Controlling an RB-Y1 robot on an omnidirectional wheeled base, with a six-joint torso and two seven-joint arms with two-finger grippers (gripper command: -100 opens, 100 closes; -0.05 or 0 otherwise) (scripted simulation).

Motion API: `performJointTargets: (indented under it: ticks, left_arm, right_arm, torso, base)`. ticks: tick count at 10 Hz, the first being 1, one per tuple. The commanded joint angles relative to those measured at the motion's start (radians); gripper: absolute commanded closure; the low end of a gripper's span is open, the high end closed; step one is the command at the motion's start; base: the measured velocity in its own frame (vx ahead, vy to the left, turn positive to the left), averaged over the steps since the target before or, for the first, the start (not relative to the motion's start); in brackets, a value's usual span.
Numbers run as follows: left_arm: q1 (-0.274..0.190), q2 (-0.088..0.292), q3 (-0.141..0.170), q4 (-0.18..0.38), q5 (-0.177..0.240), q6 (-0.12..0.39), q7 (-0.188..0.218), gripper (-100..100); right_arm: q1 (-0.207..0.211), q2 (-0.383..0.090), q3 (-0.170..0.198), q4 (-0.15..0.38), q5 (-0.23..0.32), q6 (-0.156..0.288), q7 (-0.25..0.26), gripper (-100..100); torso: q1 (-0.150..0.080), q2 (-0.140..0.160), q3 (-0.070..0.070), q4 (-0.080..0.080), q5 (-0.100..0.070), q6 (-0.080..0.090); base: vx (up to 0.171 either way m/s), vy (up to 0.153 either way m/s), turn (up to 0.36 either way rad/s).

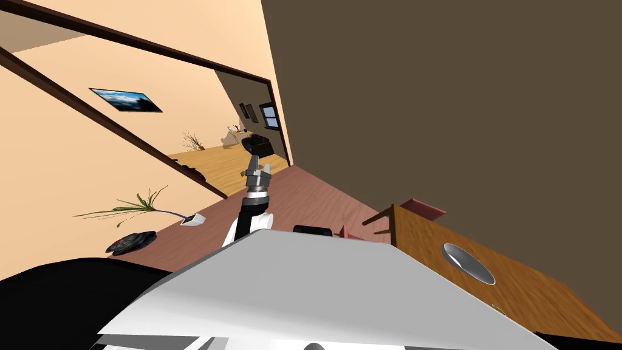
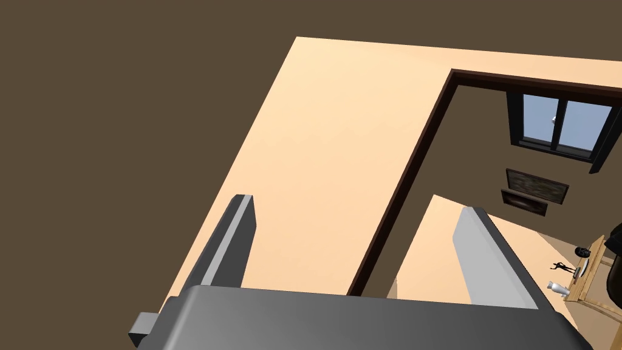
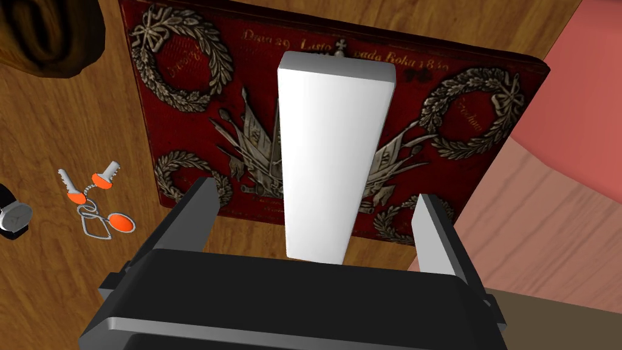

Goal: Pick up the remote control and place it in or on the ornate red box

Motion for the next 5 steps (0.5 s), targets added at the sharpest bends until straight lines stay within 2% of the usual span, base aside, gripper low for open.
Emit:
performJointTargets:
  ticks: [1, 2, 5]
  left_arm:
    - [0.0, 0.0, 0.0, 0.0, 0.0, 0.0, 0.0, 0]
    - [0.0, 0.0, 0.0, 0.0, 0.0, 0.0, 0.0, 0]
    - [0.0, 0.0, 0.0, 0.0, 0.0, 0.0, 0.0, 0]
  right_arm:
    - [-0.001, -0.031, -0.001, -0.015, -0.003, -0.019, -0.012, -100]
    - [0.0, -0.058, -0.002, -0.025, -0.007, -0.036, -0.02, -100]
    - [0.002, -0.098, -0.005, -0.04, -0.013, -0.061, -0.032, -100]
  torso:
    - [0.0, 0.0, 0.0, 0.0, 0.0, 0.0]
    - [0.001, 0.001, 0.001, 0.0, 0.0, 0.0]
    - [0.001, 0.001, 0.0, 0.0, 0.0, 0.0]
  base:
    - [-0.034, 0.03, -0.047]
    - [-0.037, 0.035, -0.041]
    - [-0.018, 0.026, -0.022]
